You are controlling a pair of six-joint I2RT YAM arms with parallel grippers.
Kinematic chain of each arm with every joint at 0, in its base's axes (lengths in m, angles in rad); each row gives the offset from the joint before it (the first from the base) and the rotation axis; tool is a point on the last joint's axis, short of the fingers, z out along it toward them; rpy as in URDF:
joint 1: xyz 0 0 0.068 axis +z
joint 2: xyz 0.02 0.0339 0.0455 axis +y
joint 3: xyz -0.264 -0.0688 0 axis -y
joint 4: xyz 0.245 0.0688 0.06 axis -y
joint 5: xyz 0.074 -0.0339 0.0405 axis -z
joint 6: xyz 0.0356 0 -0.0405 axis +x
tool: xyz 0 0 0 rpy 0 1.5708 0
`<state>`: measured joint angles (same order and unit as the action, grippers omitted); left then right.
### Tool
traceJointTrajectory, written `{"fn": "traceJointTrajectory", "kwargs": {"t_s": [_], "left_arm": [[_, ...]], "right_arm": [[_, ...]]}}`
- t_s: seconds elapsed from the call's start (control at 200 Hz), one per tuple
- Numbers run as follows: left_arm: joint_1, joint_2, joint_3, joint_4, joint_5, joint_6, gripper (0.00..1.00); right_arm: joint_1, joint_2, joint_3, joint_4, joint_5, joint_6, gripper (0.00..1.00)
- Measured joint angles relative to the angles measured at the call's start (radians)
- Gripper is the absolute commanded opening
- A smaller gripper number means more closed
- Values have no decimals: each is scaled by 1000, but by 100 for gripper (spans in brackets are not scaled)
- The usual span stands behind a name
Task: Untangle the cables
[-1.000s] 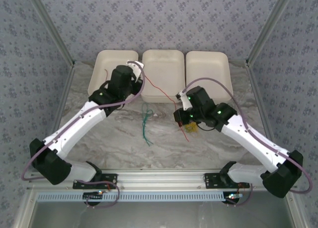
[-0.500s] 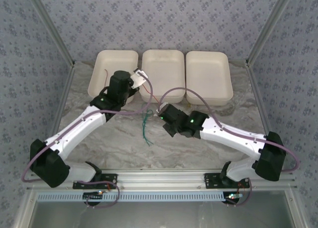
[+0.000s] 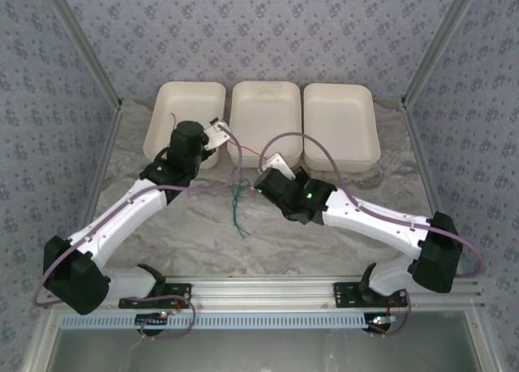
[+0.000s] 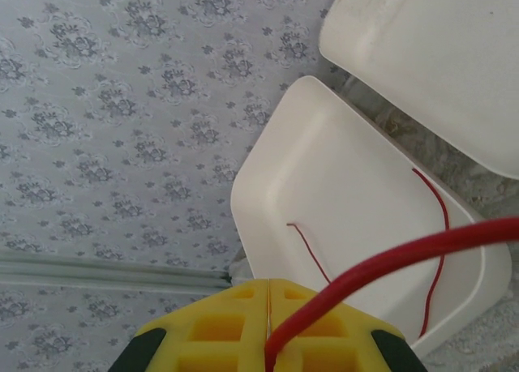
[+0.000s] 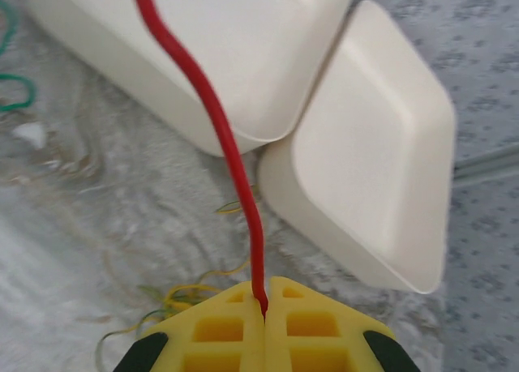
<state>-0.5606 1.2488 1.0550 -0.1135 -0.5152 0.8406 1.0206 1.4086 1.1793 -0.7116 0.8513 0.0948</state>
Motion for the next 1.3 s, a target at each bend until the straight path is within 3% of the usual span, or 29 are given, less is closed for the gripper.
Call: {"fn": "traceJointTrajectory", "kwargs": {"t_s": [0.165,0.5,0.625,0.724,0.824,1.044,1.304], "left_arm": [[19,-34,-66,-3,23,-5,0],[49,-93,-80,-65,97,-55,0],[43,-118,-41,-153,137,-138,0],[15,-128,37,-199,130,-204,0],[7,-94,192,-281,146,-301,0],[113,114,631,-459,191,-591,0],[277,292,777,-587,182,-932,0]], "right_arm": [[-11,1,7,18,58,-69,0],[10,-43,-16,72,31,-148,0],[9,-102,-26,56,-69,-136,38],[1,-183,-51,30,-177,-133,54],[-5,-250,-57,26,-296,-129,55],[-64,-420,-64,49,-502,-63,54],[-189,-515,-73,96,-657,99,53]]}}
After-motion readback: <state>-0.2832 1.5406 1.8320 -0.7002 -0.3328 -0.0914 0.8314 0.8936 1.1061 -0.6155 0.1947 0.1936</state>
